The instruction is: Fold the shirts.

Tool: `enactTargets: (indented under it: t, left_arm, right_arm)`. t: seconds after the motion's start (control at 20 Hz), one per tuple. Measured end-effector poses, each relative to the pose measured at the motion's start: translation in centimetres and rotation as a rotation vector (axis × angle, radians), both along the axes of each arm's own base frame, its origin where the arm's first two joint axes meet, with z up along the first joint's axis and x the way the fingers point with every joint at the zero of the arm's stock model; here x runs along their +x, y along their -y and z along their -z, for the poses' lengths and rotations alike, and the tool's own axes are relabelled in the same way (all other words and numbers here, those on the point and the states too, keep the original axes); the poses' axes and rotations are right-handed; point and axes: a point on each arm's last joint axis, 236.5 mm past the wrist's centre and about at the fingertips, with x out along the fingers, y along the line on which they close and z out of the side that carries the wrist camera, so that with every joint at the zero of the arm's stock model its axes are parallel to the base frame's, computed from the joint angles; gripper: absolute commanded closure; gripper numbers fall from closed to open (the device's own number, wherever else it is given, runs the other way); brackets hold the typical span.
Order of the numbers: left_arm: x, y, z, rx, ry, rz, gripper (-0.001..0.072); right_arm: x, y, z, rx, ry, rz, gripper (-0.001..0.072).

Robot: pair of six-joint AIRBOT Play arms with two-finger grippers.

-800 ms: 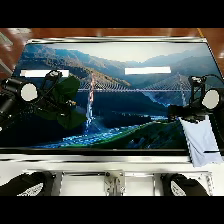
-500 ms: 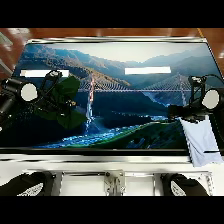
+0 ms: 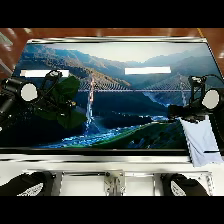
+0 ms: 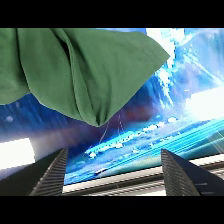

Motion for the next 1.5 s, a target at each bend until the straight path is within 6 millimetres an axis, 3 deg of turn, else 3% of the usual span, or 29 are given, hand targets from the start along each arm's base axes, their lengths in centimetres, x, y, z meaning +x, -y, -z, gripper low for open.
enactTargets:
  t: [0.2,0.7,0.85,0.95,1.15,1.3,1.5]
  left_arm:
    - [0.4,0.2,0.0,-0.006,0.016,0.001,0.0002]
    - [4.8,1.8,-0.7,-0.079,0.174,-0.016,0.0002]
    - [7.2,-1.1,0.9,-0.059,0.166,-0.155,0.0002]
    - [8.9,-4.4,2.4,-0.043,0.133,-0.279,0.0002]
    - [10.4,-9.8,6.3,-0.016,0.031,-0.477,0.0001]
    - [11.0,-11.6,9.2,-0.004,-0.02,-0.54,0.0001]
    - [11.8,-12.4,12.7,0.004,-0.056,-0.569,0.0002]
  right_arm:
    - [0.1,0.0,0.0,0.0,0.003,0.0,0.0031]
    - [1.2,0.0,-0.3,0.002,0.054,-0.001,0.0031]
    - [1.8,-0.1,-0.5,0.003,0.08,-0.001,0.0031]
    - [2.1,-0.1,-0.6,0.004,0.094,-0.001,0.0031]
    - [2.4,-0.4,-0.7,0.018,0.106,-0.001,0.0031]
    - [2.5,-1.1,-0.8,0.05,0.112,-0.001,0.0031]
    - [2.6,-1.5,-0.9,0.068,0.117,0.001,0.0031]
